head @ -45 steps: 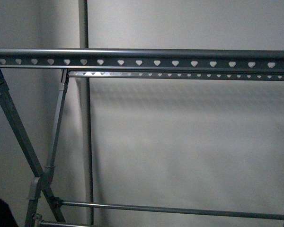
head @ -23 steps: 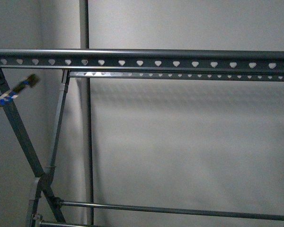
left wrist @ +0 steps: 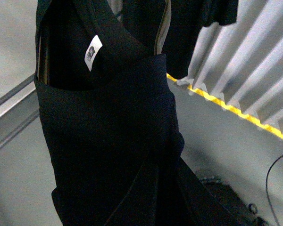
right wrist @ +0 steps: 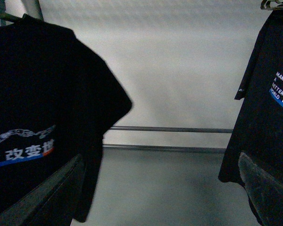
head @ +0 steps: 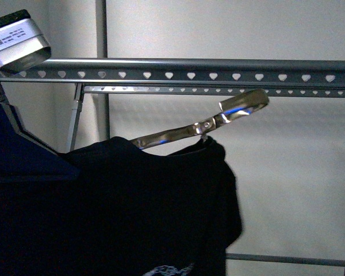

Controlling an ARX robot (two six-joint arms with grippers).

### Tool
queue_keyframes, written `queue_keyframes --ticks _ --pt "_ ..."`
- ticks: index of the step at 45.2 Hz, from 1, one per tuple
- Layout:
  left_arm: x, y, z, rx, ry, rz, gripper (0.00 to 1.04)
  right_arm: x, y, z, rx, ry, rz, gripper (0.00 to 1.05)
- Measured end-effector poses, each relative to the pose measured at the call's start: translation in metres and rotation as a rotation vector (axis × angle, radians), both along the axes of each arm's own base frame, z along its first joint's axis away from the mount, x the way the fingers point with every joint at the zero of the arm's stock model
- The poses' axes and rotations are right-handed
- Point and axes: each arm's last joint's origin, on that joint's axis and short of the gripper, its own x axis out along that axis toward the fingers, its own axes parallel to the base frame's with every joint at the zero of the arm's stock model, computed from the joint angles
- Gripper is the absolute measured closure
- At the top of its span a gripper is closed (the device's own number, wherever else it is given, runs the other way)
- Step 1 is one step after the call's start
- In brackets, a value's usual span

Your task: Hang clothes on hanger

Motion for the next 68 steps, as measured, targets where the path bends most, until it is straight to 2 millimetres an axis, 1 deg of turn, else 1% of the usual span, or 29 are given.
queue_keyframes --ticks 4,6,11,16,23,27,35,36,37,40,41,43,44,46,47,50,51,54,55,56,58,62,66,68 --pt "0.017 -0.006 0.006 0.069 -0.022 -0.138 0.99 0.0 0.0 0.0 0.0 0.0 0.0 0.07" --pt "0.022 -0.014 0.009 0.112 -0.012 -0.234 0.99 0.0 0.0 0.0 0.0 0.0 0.0 0.07" --pt "0.024 -0.035 0.02 0.154 0.004 -0.398 0.99 0.0 0.0 0.0 0.0 0.0 0.0 0.07" --pt "0.022 -0.048 0.028 0.15 -0.02 -0.476 0.99 0.0 0.0 0.0 0.0 0.0 0.0 0.07" --pt "0.021 -0.058 0.031 0.134 -0.084 -0.516 0.99 0.0 0.0 0.0 0.0 0.0 0.0 0.07" --pt "0.025 -0.06 0.029 0.135 -0.176 -0.516 0.99 0.0 0.0 0.0 0.0 0.0 0.0 0.07" --pt "0.026 -0.059 0.027 0.134 -0.177 -0.514 0.99 0.0 0.0 0.0 0.0 0.0 0.0 0.07" --pt "0.025 -0.059 0.027 0.134 -0.178 -0.514 0.99 0.0 0.0 -0.001 0.003 0.008 0.017 0.07" --pt "0.025 -0.059 0.027 0.134 -0.178 -0.514 0.99 0.0 0.0 0.0 0.015 0.07 0.107 0.07" --pt "0.025 -0.059 0.027 0.133 -0.179 -0.514 0.99 0.001 -0.003 0.001 0.016 0.201 0.24 0.07" --pt "0.025 -0.059 0.027 0.134 -0.18 -0.514 0.99 0.002 -0.007 0.004 0.027 0.289 0.305 0.07" --pt "0.025 -0.06 0.027 0.132 -0.18 -0.519 0.99 0.005 -0.014 0.011 0.0 0.352 0.442 0.07" --pt "0.025 -0.061 0.027 0.131 -0.181 -0.52 0.99 0.007 -0.018 0.016 -0.022 0.352 0.477 0.07" --pt "0.025 -0.061 0.027 0.131 -0.181 -0.52 0.99 0.017 -0.03 0.033 -0.115 0.313 0.527 0.07" --pt "0.025 -0.06 0.027 0.131 -0.181 -0.519 0.99 0.026 -0.038 0.045 -0.237 0.276 0.533 0.07" --pt "0.025 -0.059 0.027 0.132 -0.181 -0.514 0.99 0.047 -0.051 0.069 -0.477 0.225 0.519 0.07" --pt "0.026 -0.058 0.027 0.132 -0.18 -0.512 0.99 0.058 -0.056 0.079 -0.575 0.204 0.516 0.07" --pt "0.026 -0.058 0.027 0.133 -0.18 -0.511 0.99 0.08 -0.063 0.094 -0.765 0.159 0.536 0.07" --pt "0.026 -0.058 0.027 0.133 -0.18 -0.511 0.99 0.087 -0.064 0.098 -0.813 0.14 0.549 0.07" --pt "0.026 -0.058 0.027 0.133 -0.18 -0.511 0.99 0.09 -0.064 0.099 -0.825 0.133 0.556 0.07" --pt "0.026 -0.058 0.027 0.133 -0.18 -0.512 0.99 0.104 -0.063 0.105 -0.93 0.098 0.61 0.07" --pt "0.025 -0.059 0.027 0.133 -0.181 -0.513 0.99 0.118 -0.059 0.108 -1.017 0.067 0.671 0.07" --pt "0.025 -0.059 0.027 0.132 -0.181 -0.515 0.99 0.14 -0.054 0.11 -1.116 0.03 0.69 0.07" --pt "0.025 -0.059 0.028 0.133 -0.183 -0.515 0.99 0.155 -0.049 0.111 -1.141 0.018 0.714 0.07"
